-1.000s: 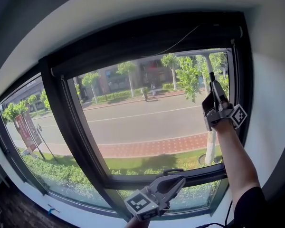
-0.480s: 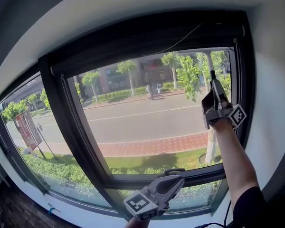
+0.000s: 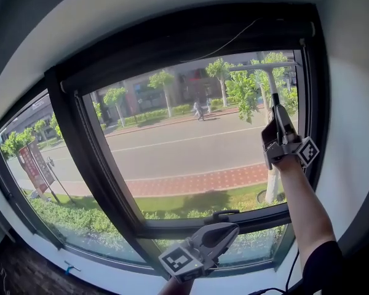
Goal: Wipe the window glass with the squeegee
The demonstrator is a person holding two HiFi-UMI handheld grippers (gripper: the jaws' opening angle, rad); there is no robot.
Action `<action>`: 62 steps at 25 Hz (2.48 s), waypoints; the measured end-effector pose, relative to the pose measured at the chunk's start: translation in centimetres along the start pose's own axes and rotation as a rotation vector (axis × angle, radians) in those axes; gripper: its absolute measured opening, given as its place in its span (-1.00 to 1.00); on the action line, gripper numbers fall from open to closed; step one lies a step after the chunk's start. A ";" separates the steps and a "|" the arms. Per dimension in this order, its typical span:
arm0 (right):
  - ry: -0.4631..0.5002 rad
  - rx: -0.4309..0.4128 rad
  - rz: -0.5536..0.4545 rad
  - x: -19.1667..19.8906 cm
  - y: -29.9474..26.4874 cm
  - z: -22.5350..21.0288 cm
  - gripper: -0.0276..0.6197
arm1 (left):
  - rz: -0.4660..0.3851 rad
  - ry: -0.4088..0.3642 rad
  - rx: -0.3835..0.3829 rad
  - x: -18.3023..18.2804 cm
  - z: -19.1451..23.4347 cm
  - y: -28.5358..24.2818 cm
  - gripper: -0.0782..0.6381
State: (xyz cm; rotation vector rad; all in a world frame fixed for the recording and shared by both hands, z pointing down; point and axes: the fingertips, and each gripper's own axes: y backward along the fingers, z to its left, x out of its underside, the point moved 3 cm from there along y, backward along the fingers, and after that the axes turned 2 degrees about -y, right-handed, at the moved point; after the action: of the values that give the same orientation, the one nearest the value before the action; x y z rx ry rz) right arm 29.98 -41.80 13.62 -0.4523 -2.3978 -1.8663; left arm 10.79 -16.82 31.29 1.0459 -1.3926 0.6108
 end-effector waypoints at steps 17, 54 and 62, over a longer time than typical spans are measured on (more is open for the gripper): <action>-0.009 0.036 -0.009 1.3 6.0 -1.0 -0.44 | 0.012 0.033 -0.015 1.0 -0.2 1.1 -0.77; -0.064 0.163 -0.081 5.6 18.2 -2.3 -0.44 | 0.025 0.088 -0.029 2.8 -1.7 2.3 -0.78; -0.071 0.187 -0.062 6.0 20.7 -2.5 -0.44 | 0.037 0.105 -0.023 3.6 -1.8 1.8 -0.77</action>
State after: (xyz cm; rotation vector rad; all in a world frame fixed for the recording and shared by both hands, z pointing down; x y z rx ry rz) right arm 29.59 -38.52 35.02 -0.4401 -2.6308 -1.6528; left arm 10.58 -15.27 35.38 0.9586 -1.3267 0.6661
